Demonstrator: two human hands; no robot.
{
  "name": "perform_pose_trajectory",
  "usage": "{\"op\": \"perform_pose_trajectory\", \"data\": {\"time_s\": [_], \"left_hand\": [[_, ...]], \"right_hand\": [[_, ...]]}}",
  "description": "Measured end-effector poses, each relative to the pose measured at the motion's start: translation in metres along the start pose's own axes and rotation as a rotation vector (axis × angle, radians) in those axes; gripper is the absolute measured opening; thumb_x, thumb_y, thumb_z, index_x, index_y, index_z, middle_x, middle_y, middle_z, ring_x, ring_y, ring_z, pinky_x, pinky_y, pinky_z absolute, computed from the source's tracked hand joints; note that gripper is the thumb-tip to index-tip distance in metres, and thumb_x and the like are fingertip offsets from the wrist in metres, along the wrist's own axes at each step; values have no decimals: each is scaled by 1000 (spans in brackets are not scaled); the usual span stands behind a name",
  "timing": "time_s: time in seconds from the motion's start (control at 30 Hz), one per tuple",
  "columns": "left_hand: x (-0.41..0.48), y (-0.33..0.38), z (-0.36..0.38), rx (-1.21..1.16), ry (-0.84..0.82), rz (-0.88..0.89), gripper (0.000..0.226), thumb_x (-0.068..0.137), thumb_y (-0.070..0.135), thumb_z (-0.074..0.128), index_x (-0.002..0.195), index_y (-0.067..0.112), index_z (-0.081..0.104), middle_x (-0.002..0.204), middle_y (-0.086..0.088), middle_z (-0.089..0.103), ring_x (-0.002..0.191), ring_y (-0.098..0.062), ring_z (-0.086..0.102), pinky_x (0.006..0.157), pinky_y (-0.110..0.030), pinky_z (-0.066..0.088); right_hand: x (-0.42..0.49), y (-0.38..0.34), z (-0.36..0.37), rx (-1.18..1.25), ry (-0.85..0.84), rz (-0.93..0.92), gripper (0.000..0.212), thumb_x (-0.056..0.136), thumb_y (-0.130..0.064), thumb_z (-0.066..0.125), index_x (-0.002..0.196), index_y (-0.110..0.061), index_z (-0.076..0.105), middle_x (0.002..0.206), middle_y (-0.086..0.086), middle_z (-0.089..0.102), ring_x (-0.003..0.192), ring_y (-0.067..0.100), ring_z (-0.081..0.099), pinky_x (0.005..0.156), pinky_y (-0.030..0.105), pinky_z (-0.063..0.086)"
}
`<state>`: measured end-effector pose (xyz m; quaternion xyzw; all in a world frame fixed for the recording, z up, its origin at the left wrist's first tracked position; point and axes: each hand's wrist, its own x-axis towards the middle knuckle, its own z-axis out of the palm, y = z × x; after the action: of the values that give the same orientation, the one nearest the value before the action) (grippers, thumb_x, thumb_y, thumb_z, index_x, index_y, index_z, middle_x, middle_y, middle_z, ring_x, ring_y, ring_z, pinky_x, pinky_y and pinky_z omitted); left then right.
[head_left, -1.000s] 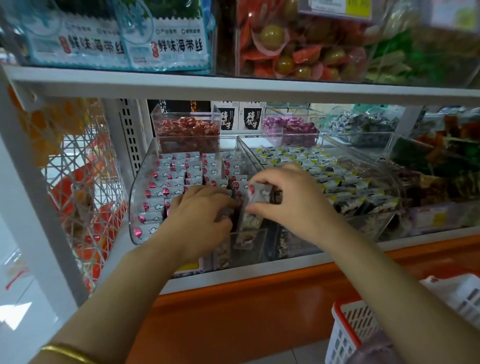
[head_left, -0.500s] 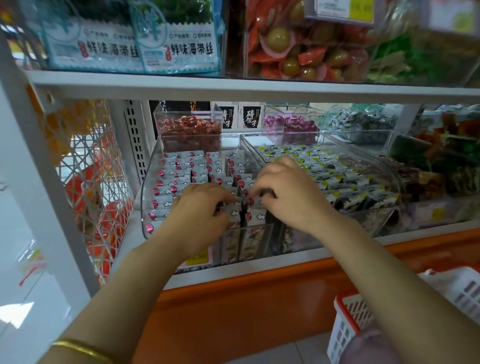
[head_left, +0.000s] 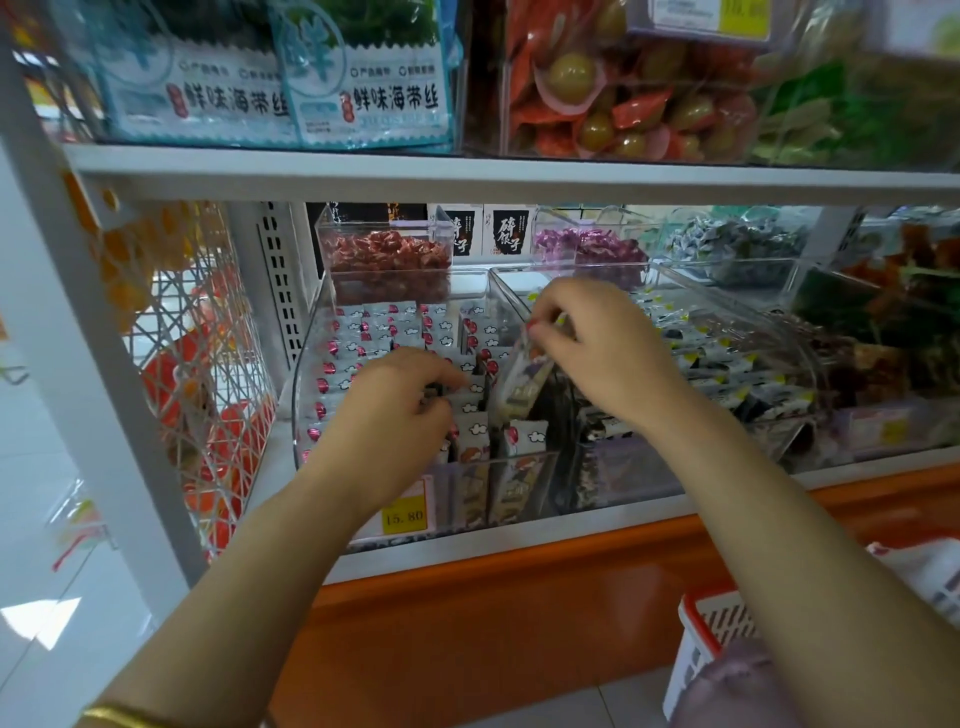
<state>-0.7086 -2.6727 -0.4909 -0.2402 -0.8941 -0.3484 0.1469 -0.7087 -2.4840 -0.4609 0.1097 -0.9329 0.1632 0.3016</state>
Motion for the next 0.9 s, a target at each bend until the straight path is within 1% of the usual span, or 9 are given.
{"op": "perform_pose_trajectory", "data": {"time_s": [0.07, 0.13, 0.23, 0.37, 0.47, 0.6, 0.7, 0.83, 0.9], "left_hand": [[0, 2, -2, -65, 45, -37, 33, 92, 8, 48, 119, 21, 60, 109, 11, 52, 87, -3, 49, 60, 1, 37], [-1, 3, -3, -158, 75, -71, 30, 93, 13, 50, 121, 20, 59, 100, 14, 55, 84, 2, 51, 60, 2, 39], [-4, 5, -4, -288, 43, -140, 34, 93, 22, 52, 127, 19, 54, 95, 19, 55, 85, 7, 51, 62, -3, 42], [-7, 7, -6, -470, -4, -233, 24, 95, 21, 49, 116, 17, 60, 81, 7, 68, 72, -4, 62, 62, -17, 51], [-8, 4, -9, -636, 43, -339, 17, 95, 18, 50, 101, 14, 65, 74, 1, 68, 67, -9, 65, 65, -24, 57], [-8, -1, -14, -907, 91, -485, 12, 91, 20, 57, 88, 10, 63, 73, -4, 64, 62, -9, 64, 55, -20, 54], [-7, -3, -19, -1133, 92, -555, 14, 87, 20, 60, 80, 8, 58, 57, 0, 60, 53, -8, 60, 49, -18, 51], [-3, -6, -22, -1411, 114, -629, 15, 88, 16, 58, 75, 9, 55, 54, 1, 53, 46, -5, 52, 45, -14, 47], [-2, -7, -22, -1485, 143, -654, 14, 90, 12, 56, 76, 8, 56, 58, -1, 54, 46, -4, 51, 45, -13, 47]], "right_hand": [[-3, -2, -6, 96, 156, 26, 9, 94, -17, 51, 93, -9, 56, 86, 1, 57, 77, 19, 55, 66, 33, 44], [-8, -4, -11, 189, 278, 50, 9, 95, -13, 50, 91, -5, 53, 81, 6, 56, 69, 22, 55, 60, 29, 43], [-15, -5, -13, 399, 339, 163, 7, 95, -10, 48, 90, -6, 51, 80, 12, 58, 63, 24, 57, 58, 33, 47], [-23, -12, -5, 794, 242, 384, 5, 96, -7, 47, 93, -4, 51, 75, 5, 57, 48, 5, 56, 47, 22, 51], [-26, -16, 1, 1052, 165, 494, 7, 94, -5, 50, 89, -3, 55, 77, 10, 59, 51, 7, 60, 48, 21, 53], [-29, -15, 2, 1433, 45, 636, 6, 86, 0, 58, 87, 1, 63, 72, 10, 64, 57, 13, 65, 53, 20, 54], [-28, -13, 2, 1624, -33, 696, 11, 81, 5, 58, 81, 0, 68, 71, 10, 70, 61, 16, 68, 54, 21, 55], [-27, -16, 1, 1722, -139, 732, 18, 77, 8, 56, 93, 6, 63, 72, 15, 72, 64, 19, 71, 53, 20, 55], [-27, -16, 2, 1744, -157, 733, 18, 69, 6, 58, 85, 5, 66, 71, 17, 71, 63, 20, 71, 50, 20, 55]]}}
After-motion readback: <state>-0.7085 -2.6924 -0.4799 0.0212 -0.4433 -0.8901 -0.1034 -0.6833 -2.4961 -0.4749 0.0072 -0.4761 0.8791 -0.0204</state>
